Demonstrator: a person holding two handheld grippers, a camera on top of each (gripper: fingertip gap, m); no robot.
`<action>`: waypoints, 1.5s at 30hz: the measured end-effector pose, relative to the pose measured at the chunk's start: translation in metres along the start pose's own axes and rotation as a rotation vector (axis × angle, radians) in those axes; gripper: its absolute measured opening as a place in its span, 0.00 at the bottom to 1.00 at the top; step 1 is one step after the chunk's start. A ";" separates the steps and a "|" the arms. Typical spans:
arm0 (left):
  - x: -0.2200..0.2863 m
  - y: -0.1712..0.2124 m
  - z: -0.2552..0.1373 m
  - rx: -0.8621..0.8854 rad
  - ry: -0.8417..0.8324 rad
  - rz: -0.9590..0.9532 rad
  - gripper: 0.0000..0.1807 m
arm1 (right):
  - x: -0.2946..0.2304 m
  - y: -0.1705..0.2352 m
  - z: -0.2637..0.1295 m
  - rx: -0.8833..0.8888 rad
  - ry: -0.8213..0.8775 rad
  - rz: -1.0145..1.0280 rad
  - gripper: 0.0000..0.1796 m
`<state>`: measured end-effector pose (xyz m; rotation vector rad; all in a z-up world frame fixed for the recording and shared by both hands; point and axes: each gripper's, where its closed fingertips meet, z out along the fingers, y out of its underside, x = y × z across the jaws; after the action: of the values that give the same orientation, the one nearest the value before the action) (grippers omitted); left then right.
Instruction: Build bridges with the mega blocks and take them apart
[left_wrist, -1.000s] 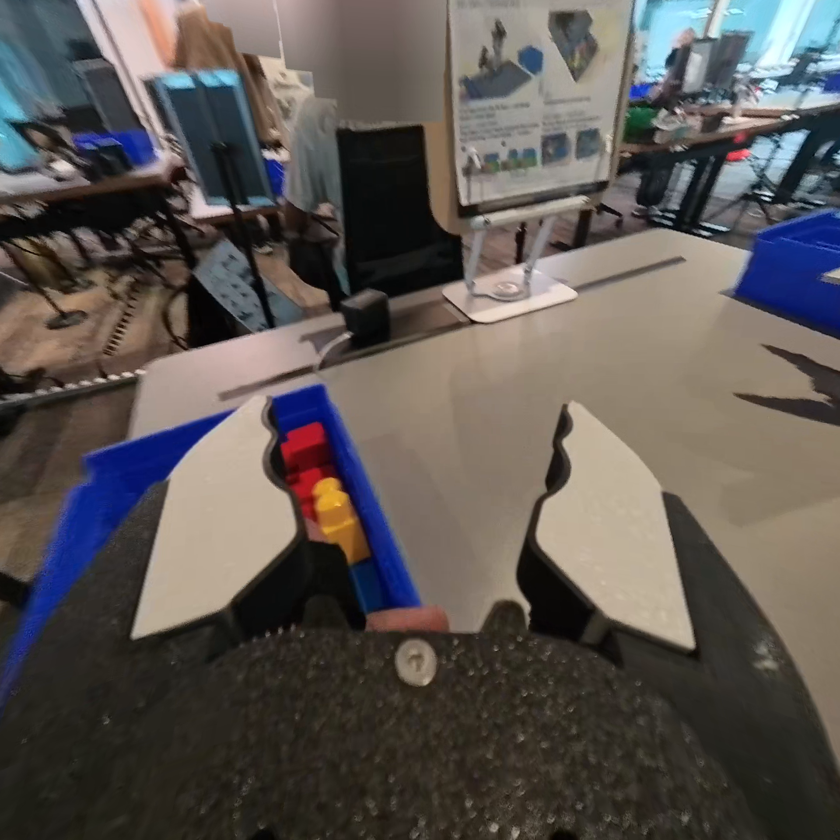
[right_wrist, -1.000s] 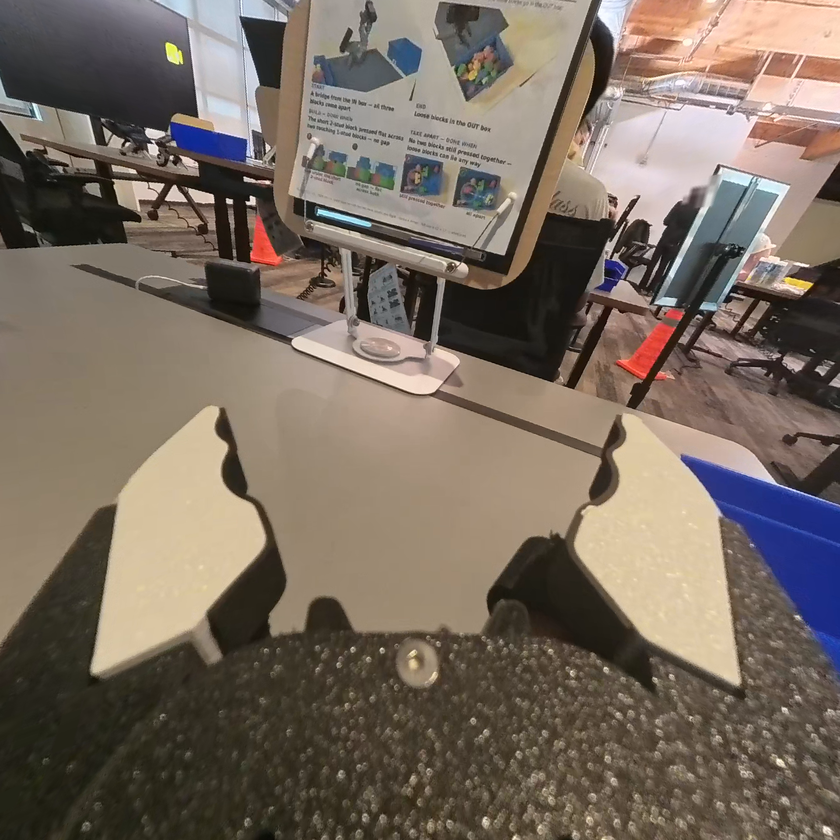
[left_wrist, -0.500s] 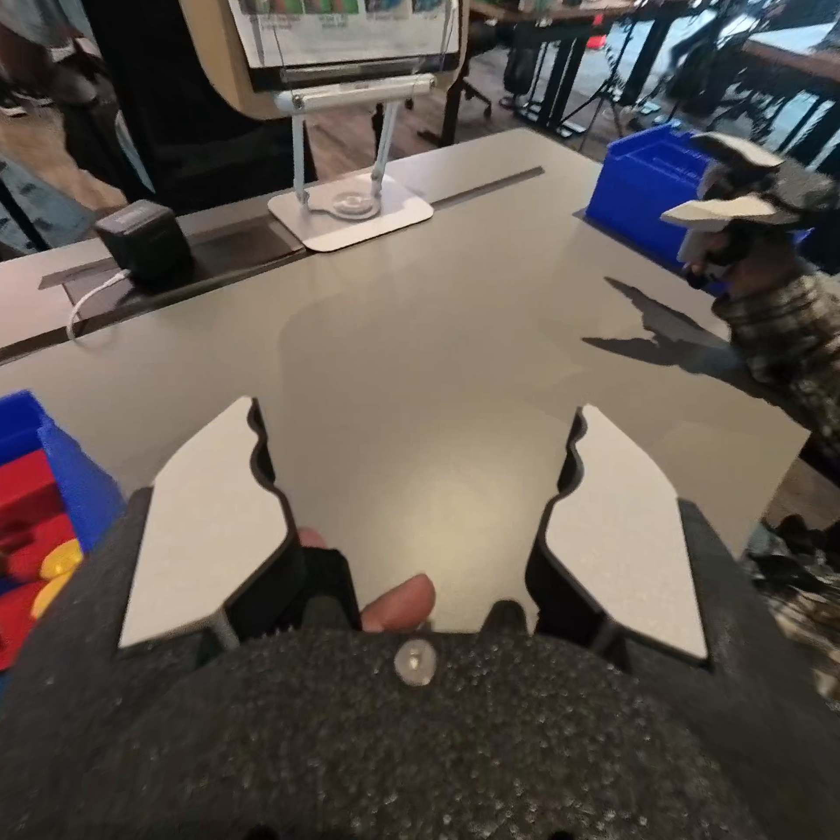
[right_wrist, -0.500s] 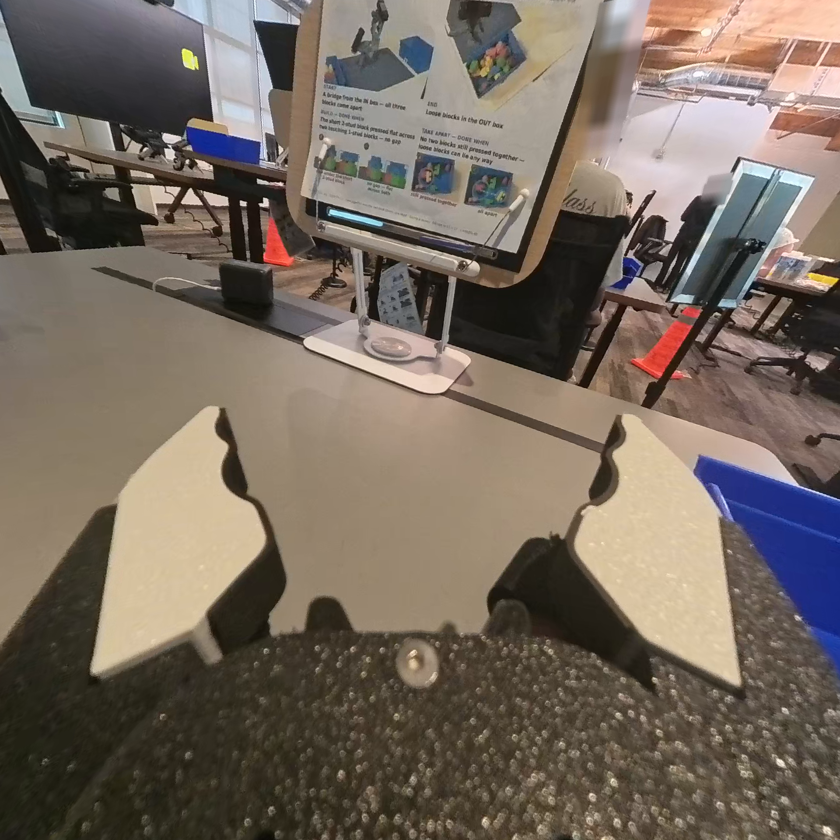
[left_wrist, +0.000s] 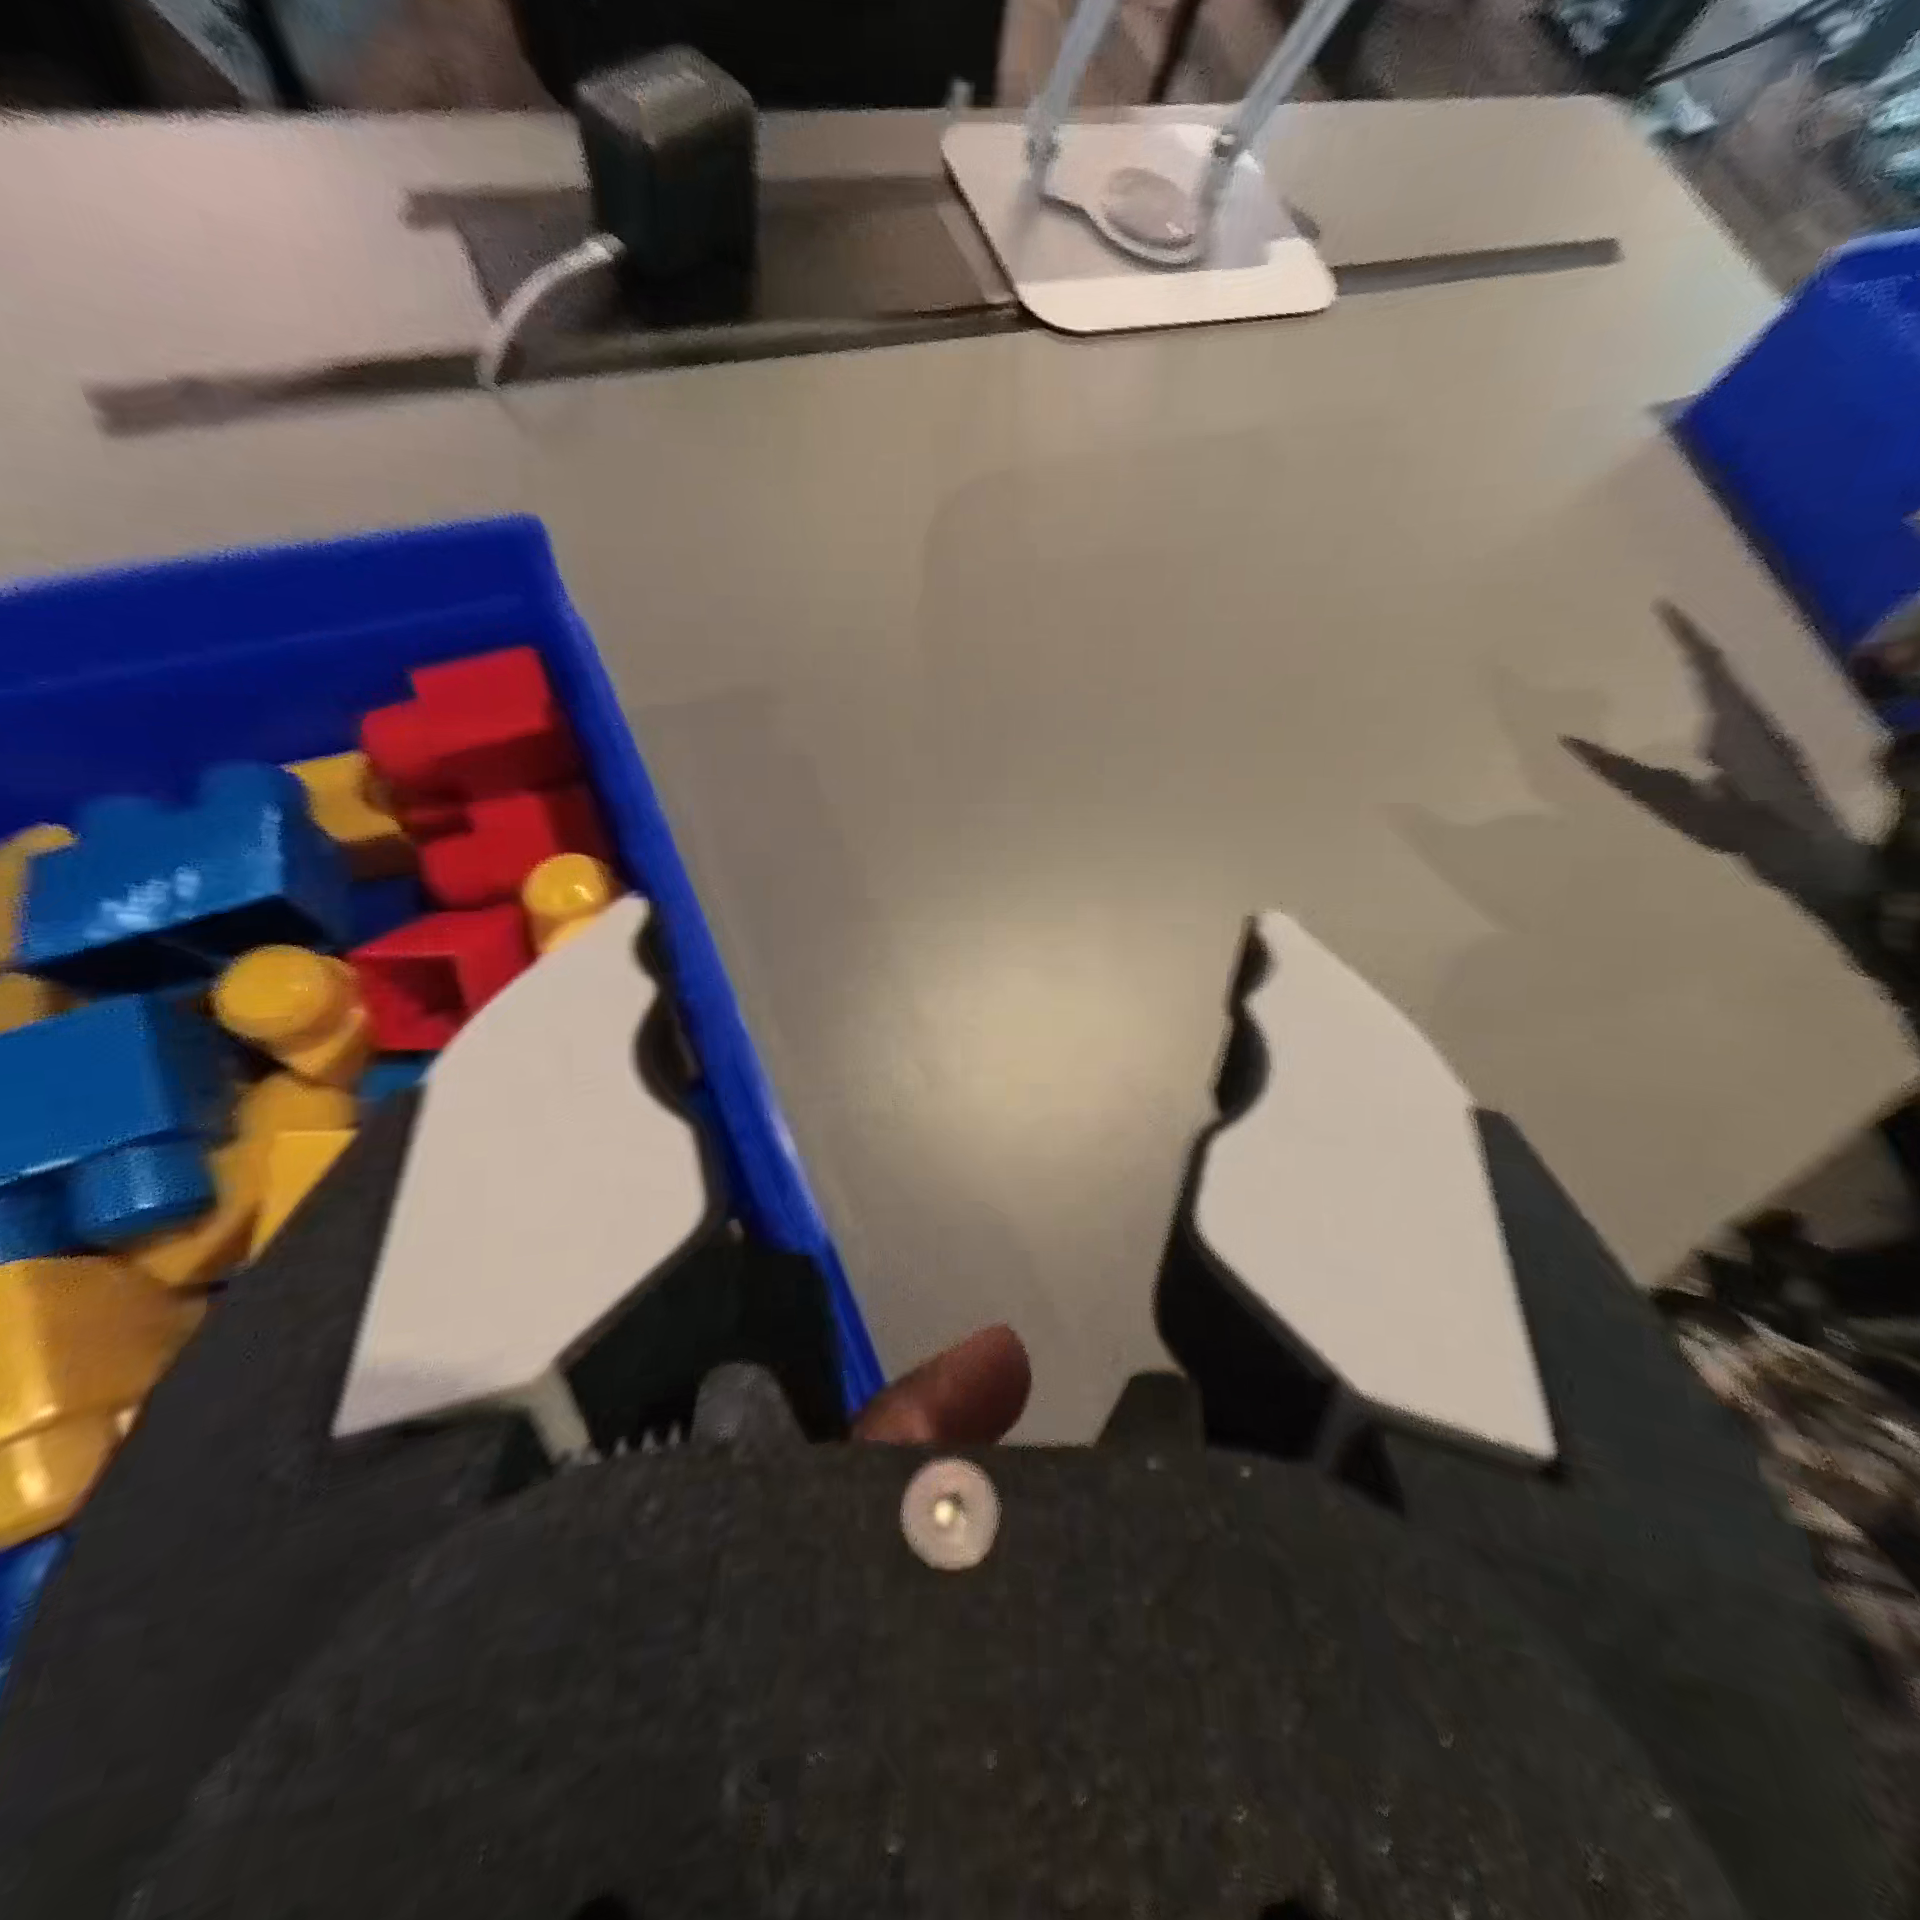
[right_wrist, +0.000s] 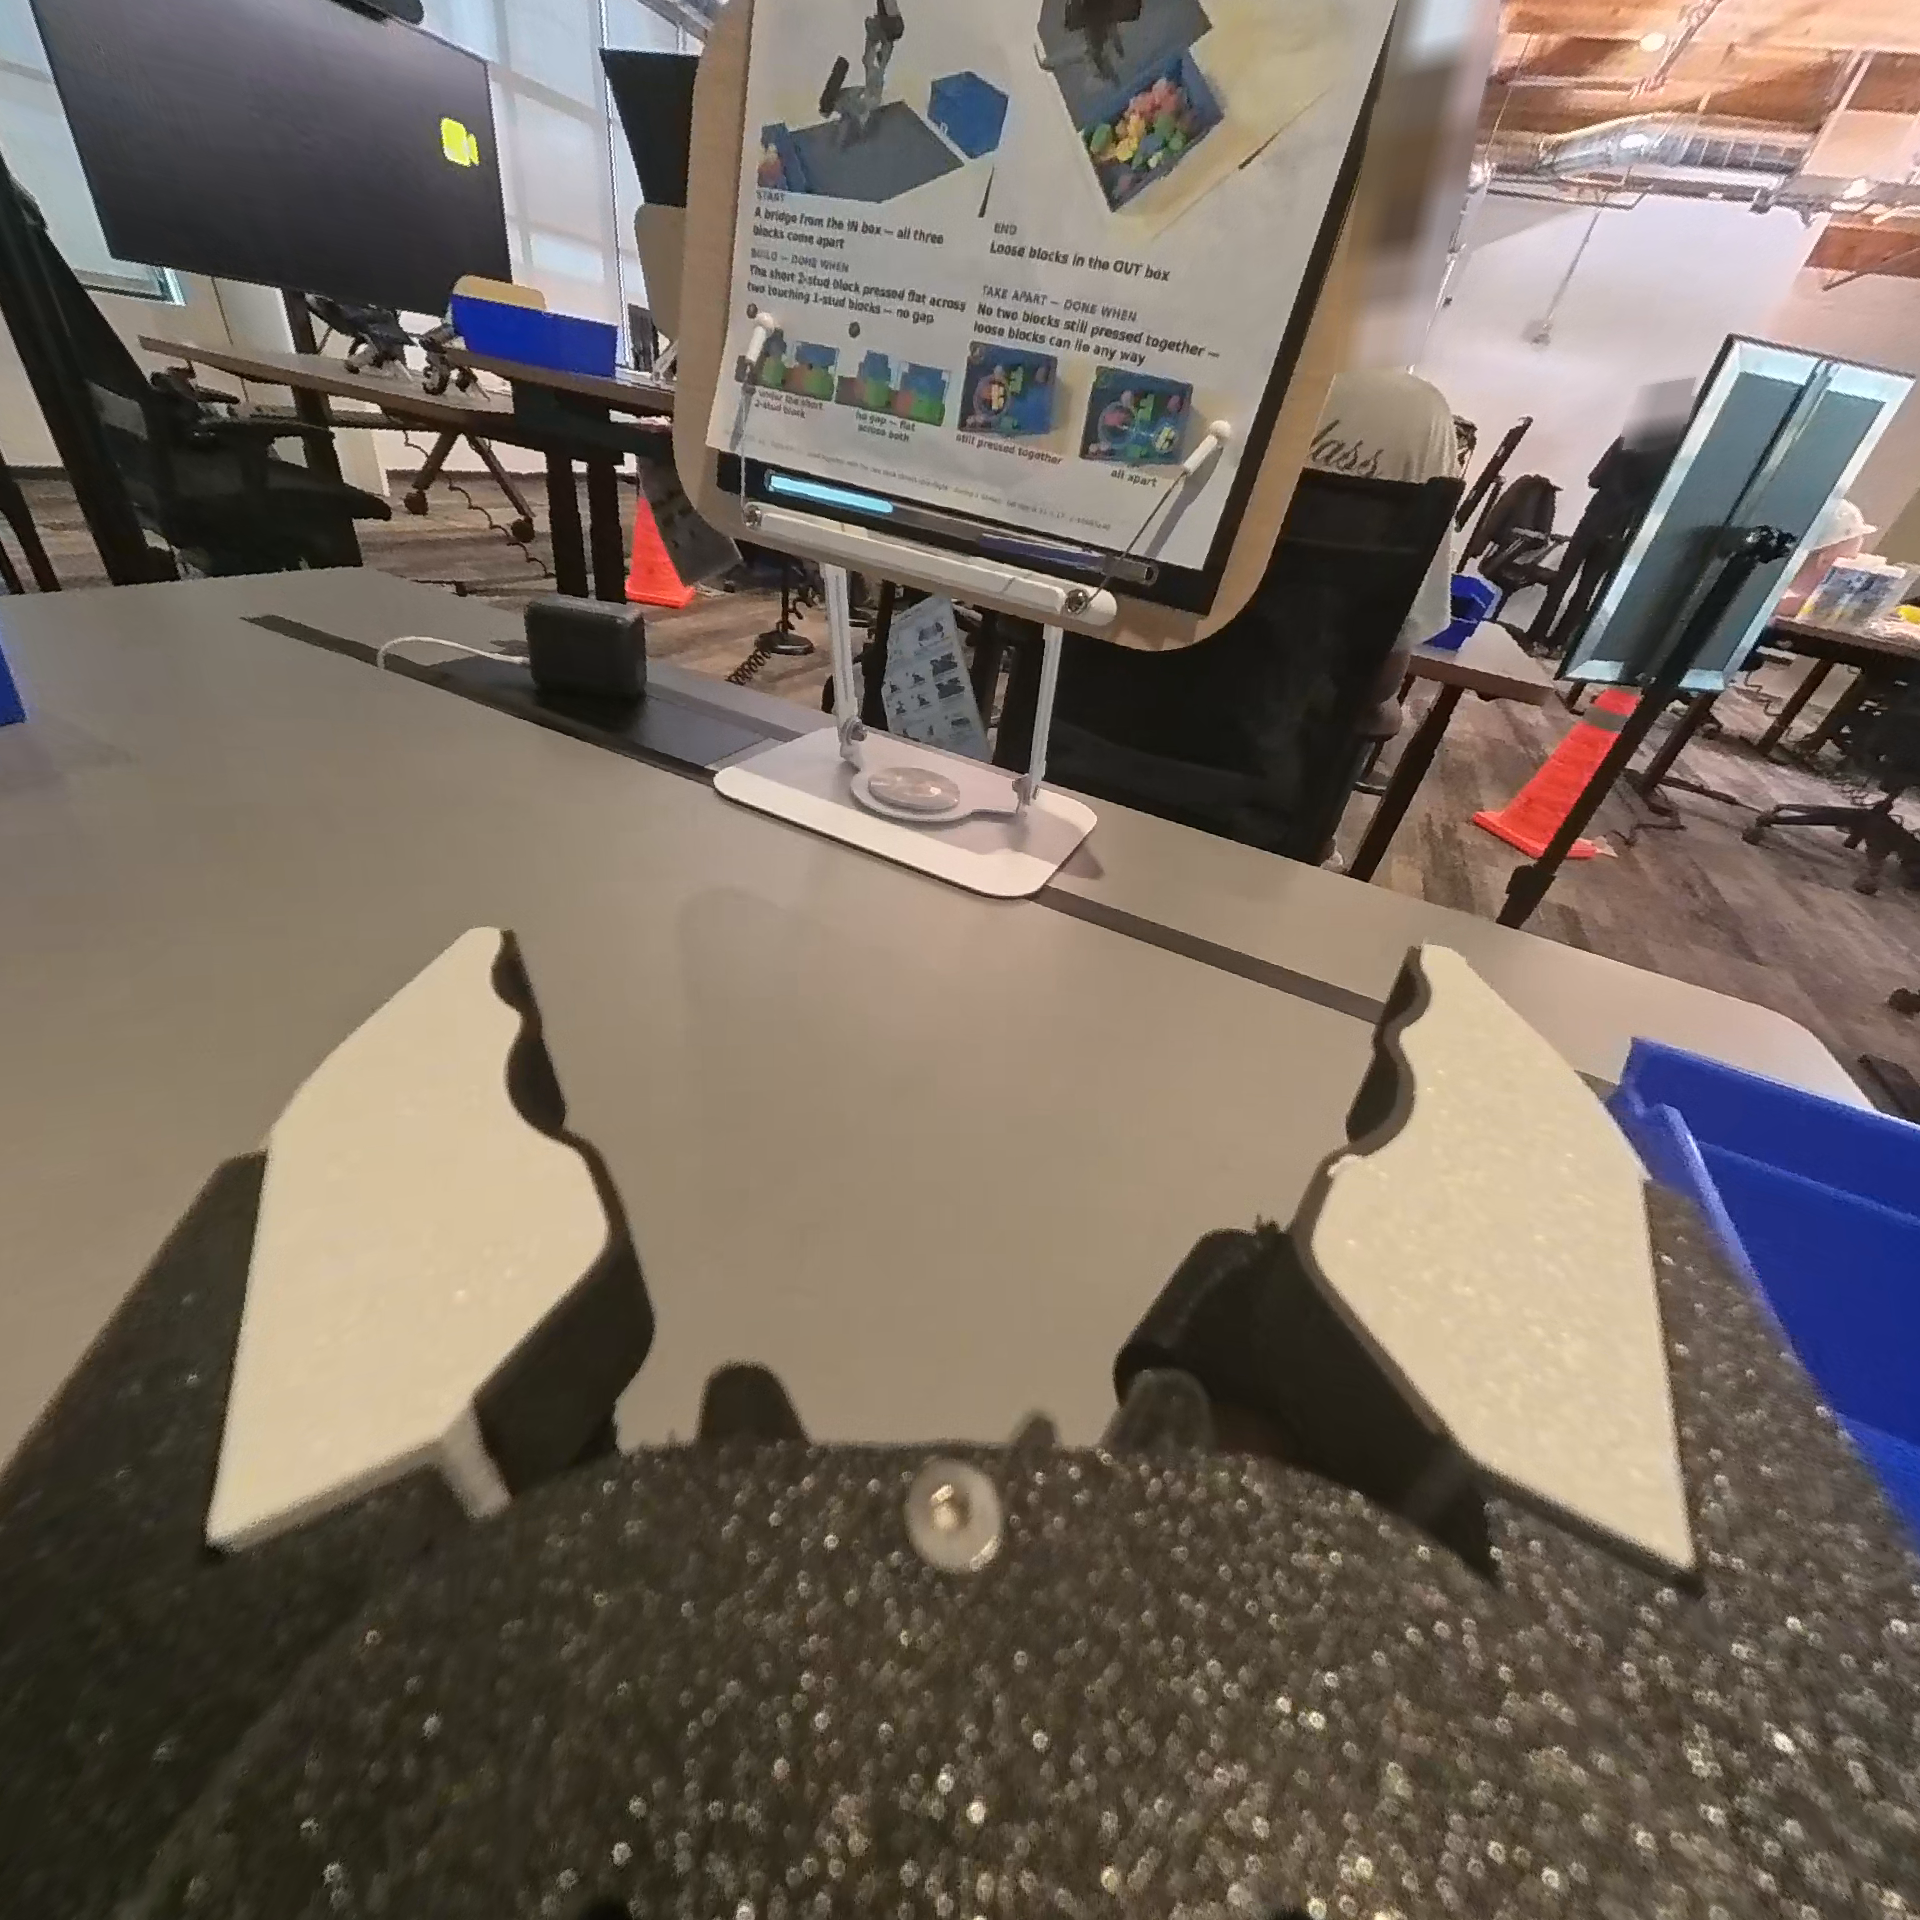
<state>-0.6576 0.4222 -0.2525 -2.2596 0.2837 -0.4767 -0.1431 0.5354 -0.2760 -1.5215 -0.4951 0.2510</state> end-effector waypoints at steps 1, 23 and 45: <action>-0.004 -0.001 -0.003 -0.003 0.030 -0.041 0.48 | 0.000 0.000 0.000 0.001 0.000 0.001 0.81; -0.094 0.031 -0.019 -0.162 -0.355 -0.167 0.48 | -0.004 0.002 0.000 0.001 -0.035 0.024 0.81; -0.129 0.035 -0.017 -0.211 -0.366 -0.141 0.42 | -0.007 0.004 0.001 -0.004 -0.062 0.038 0.81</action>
<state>-0.7834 0.4330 -0.3007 -2.5296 -0.0146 -0.1001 -0.1495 0.5333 -0.2810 -1.5317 -0.5165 0.3280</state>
